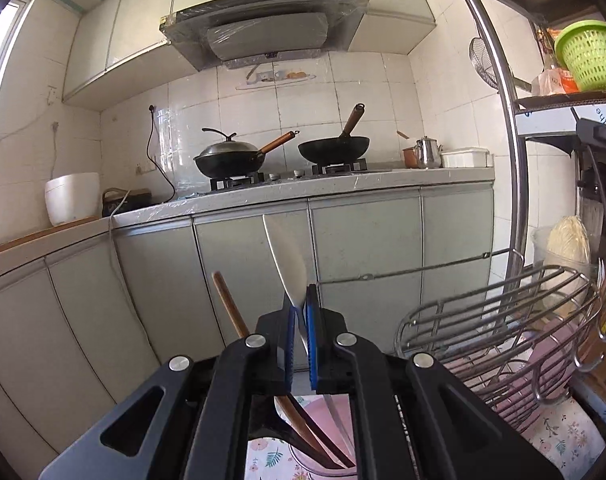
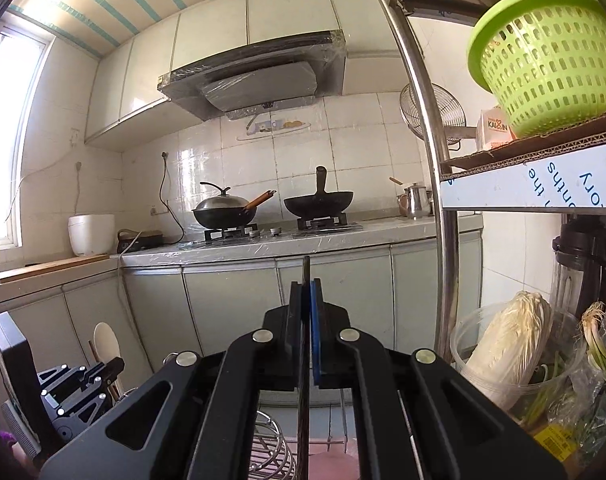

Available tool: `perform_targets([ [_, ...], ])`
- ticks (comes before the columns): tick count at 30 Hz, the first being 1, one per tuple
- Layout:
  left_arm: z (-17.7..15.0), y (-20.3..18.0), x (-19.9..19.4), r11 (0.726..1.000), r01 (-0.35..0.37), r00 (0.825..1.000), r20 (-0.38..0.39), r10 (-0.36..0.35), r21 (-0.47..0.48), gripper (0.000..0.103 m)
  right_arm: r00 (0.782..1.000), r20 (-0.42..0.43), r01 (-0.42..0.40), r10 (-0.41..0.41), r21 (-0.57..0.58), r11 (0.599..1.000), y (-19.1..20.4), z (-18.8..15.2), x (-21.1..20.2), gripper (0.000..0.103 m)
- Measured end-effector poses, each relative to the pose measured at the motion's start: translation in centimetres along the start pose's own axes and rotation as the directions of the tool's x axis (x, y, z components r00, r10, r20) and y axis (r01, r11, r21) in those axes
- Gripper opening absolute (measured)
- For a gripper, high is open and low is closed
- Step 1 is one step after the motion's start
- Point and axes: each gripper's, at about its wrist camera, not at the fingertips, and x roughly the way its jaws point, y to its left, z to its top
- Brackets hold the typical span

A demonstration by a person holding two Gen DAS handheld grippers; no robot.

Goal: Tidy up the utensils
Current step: 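Lift the white spoon with the left tool while the right tool carries its chopstick over, then drop the white spoon into the pink cup while the right tool releases its chopstick there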

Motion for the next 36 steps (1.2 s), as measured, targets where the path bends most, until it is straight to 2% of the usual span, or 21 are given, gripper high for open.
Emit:
perform_targets([
  [8,-2.2,0.1,-0.1,1.000,0.020,1.000,0.005,-0.020,0.011,0.005,0.999,0.035,0.040,-0.038,-0.077,0.996,0.7,-1.5,1.2,0.005],
  [13,-3.6,0.5,0.0,0.999,0.037,0.999,-0.020,-0.037,0.006,0.005,0.999,0.030,0.039,-0.036,-0.100,0.994,1.0,-2.8,1.5,0.005],
  [22,-4.6,0.9,-0.4,0.999,0.042,0.999,-0.027,-0.042,-0.010,0.005,0.996,0.084,0.047,-0.034,-0.153,0.987,1.6,-1.8,1.1,0.004],
  [29,-5.4,0.8,-0.5,0.999,0.050,0.998,-0.043,-0.050,-0.009,0.005,0.999,0.030,0.035,-0.031,-0.142,0.989,1.5,-3.7,1.9,0.005],
  [36,-5.7,0.9,-1.1,0.997,0.080,0.994,-0.070,-0.081,-0.018,0.005,0.999,-0.045,0.019,-0.025,-0.131,0.991,1.2,-4.9,0.6,0.005],
])
